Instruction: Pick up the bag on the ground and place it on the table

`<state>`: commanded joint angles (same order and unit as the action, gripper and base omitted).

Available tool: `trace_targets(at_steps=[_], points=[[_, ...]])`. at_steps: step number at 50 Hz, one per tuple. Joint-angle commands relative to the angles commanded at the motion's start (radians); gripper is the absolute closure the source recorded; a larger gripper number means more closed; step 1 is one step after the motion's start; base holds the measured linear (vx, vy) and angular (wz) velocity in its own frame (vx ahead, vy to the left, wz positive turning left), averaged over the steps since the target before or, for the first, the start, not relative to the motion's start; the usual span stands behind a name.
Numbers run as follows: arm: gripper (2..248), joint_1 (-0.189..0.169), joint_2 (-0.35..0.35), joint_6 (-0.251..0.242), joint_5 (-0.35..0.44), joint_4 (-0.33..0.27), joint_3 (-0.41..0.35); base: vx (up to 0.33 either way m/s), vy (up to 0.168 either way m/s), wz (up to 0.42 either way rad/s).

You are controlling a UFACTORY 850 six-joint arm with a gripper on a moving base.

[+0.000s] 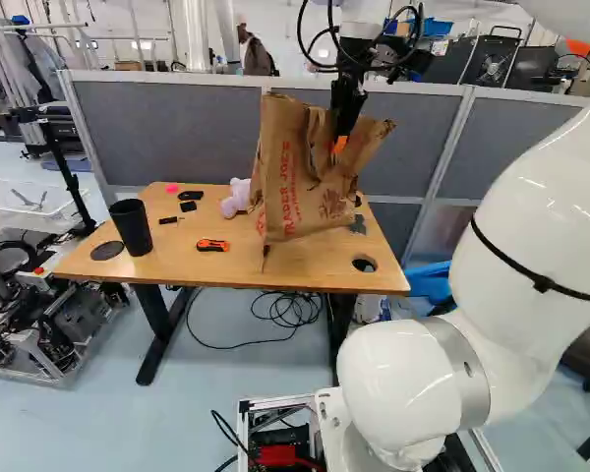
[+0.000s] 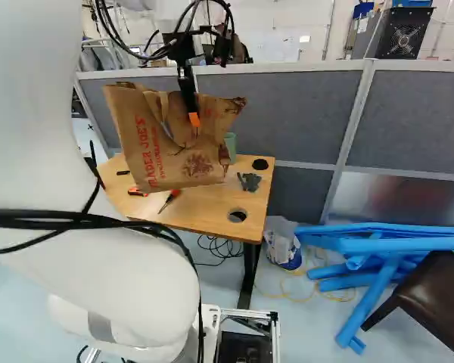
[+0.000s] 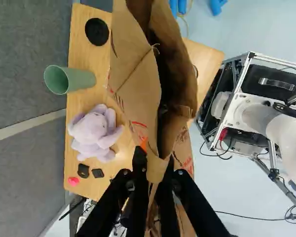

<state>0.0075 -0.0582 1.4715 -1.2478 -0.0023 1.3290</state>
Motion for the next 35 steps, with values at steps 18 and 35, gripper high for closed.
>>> trace_targets(at_steps=[18, 35], points=[[225, 0.000, 0.000, 0.189, 0.000, -0.026, 0.000, 0.000, 0.000, 0.000], [225, 0.000, 0.000, 0.368, 0.000, -0.045, 0.000, 0.000, 0.000, 0.000]])
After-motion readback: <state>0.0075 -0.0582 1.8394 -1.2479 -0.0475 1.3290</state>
